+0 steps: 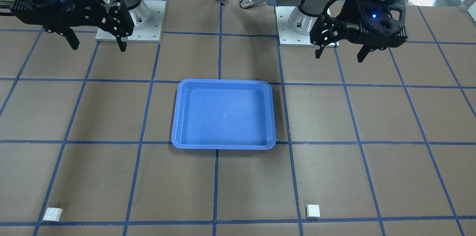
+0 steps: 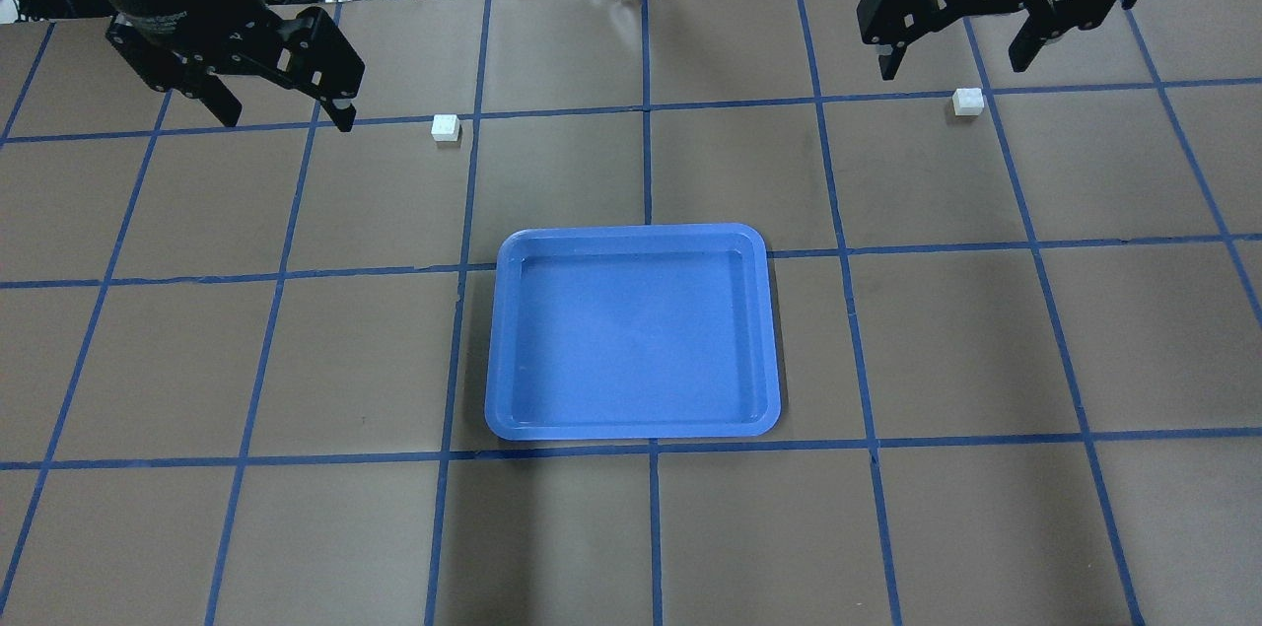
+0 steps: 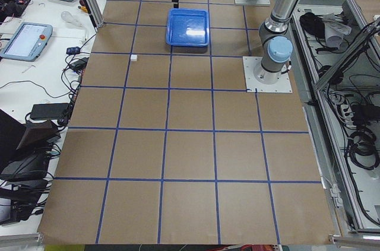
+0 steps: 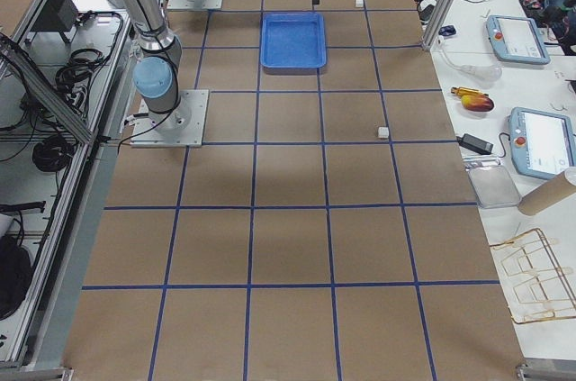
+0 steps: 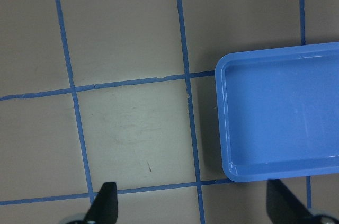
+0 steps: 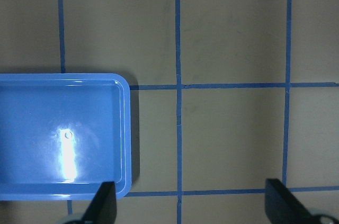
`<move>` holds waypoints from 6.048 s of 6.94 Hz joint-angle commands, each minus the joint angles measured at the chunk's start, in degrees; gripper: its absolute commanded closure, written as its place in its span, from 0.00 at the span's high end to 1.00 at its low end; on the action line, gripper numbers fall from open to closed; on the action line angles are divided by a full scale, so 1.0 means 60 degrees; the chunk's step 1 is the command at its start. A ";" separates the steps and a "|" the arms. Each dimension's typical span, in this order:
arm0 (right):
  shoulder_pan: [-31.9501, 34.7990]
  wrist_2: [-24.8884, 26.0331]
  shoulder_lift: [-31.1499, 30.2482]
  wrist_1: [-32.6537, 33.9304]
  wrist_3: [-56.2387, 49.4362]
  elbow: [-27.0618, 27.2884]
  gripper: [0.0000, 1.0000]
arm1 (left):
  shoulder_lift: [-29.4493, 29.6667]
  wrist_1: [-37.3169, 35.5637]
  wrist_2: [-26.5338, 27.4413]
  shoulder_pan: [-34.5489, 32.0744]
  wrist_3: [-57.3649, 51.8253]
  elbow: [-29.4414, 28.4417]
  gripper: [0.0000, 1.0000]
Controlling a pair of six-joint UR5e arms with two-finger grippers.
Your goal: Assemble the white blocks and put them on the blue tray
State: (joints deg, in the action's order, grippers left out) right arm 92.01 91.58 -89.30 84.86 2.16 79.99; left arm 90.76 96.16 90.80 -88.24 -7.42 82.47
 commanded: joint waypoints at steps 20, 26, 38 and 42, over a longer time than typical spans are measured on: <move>-0.3426 -0.2340 0.6690 0.4473 -1.6921 -0.1568 1.00 | 0.7162 -0.4103 -0.0076 0.0189 -0.0312 -0.3240 1.00; -0.4273 -0.3706 0.7543 0.4974 -1.8363 -0.1495 1.00 | 0.8164 -0.4777 -0.0105 0.0175 -0.0227 -0.3037 0.81; -0.4701 -0.5288 0.7924 0.4021 -1.9389 -0.1583 0.92 | 0.3877 -0.4483 -0.1114 -0.1562 0.2576 0.1513 0.22; -0.4716 -0.5186 0.7866 0.4094 -1.9389 -0.1598 0.02 | 0.3696 -0.6222 -0.1115 -0.3194 0.4649 0.3082 0.20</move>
State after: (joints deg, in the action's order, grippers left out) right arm 63.73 60.31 -41.92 109.36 -114.22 70.43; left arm 112.96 62.17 84.07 -106.24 18.89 97.65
